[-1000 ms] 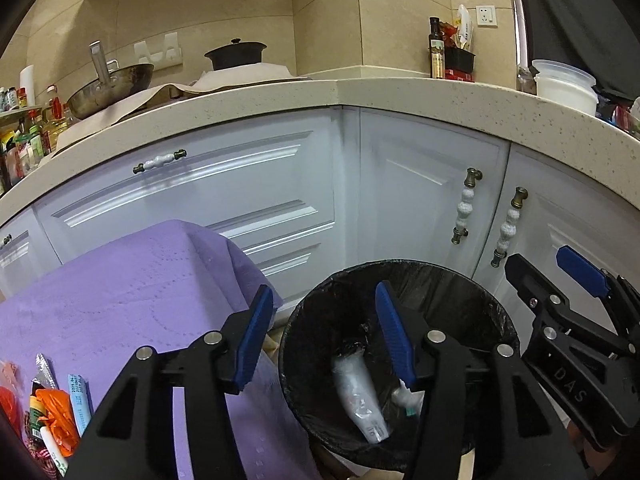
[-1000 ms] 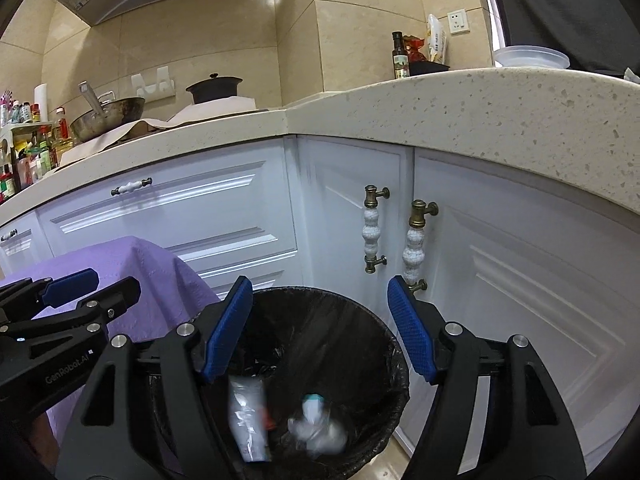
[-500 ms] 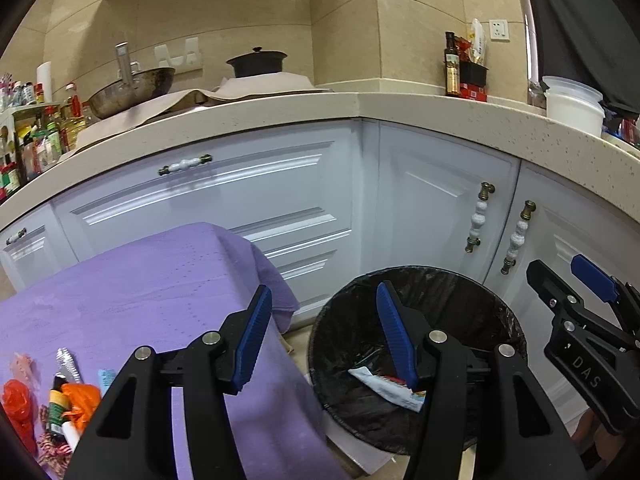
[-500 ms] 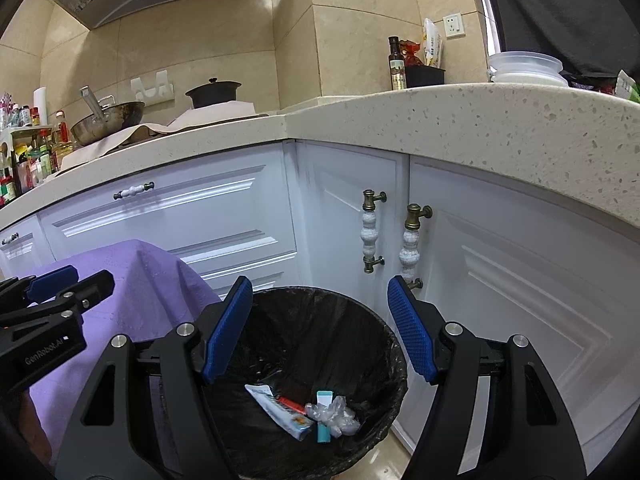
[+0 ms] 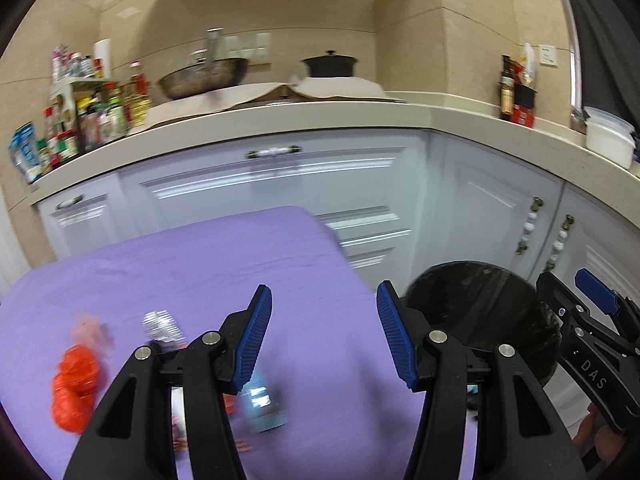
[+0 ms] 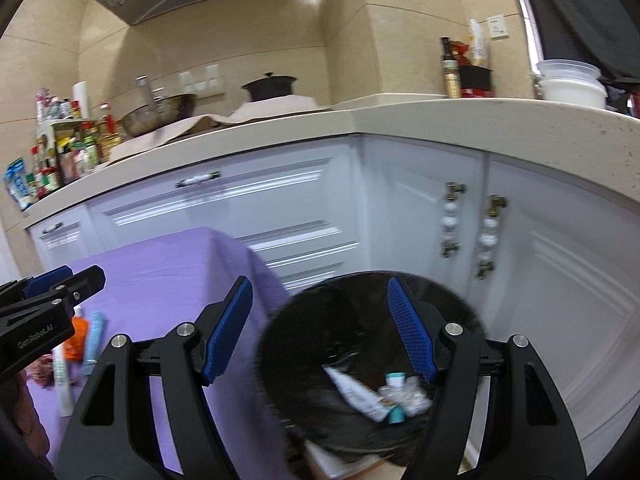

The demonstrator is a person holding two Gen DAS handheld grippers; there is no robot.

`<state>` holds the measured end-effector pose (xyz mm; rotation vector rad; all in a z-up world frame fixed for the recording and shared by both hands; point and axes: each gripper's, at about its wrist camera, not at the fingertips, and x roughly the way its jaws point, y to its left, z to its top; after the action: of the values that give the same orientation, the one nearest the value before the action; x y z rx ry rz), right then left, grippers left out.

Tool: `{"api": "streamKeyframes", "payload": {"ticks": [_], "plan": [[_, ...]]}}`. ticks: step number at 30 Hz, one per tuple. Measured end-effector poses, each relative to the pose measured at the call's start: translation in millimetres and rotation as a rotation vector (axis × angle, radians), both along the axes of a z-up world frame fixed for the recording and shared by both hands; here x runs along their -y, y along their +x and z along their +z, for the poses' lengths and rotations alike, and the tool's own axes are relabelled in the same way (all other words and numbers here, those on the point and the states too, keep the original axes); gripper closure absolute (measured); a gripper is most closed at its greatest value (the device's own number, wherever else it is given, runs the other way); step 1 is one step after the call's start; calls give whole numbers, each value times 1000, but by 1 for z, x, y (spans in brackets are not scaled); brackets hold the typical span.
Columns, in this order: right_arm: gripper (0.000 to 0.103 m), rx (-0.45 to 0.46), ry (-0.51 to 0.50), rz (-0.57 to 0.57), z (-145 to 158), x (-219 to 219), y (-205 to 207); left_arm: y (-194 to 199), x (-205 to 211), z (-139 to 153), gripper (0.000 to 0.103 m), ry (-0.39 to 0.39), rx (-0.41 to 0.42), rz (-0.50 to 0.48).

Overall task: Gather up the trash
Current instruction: 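Return both open tools to the table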

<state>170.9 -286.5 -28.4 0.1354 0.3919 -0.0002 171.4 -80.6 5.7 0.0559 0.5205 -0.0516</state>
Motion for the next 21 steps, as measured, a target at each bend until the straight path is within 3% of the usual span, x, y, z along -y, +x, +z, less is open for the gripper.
{"api": "streamKeyframes", "payload": {"ticks": [15,21], "plan": [[35,-35,0,285,7,-132,-34,-56,-128,-11,49,-3,-31,247],[35,-92,-5,385,-5,-176,-47,-78,-167,-22,49,-9,-63,327]]}}
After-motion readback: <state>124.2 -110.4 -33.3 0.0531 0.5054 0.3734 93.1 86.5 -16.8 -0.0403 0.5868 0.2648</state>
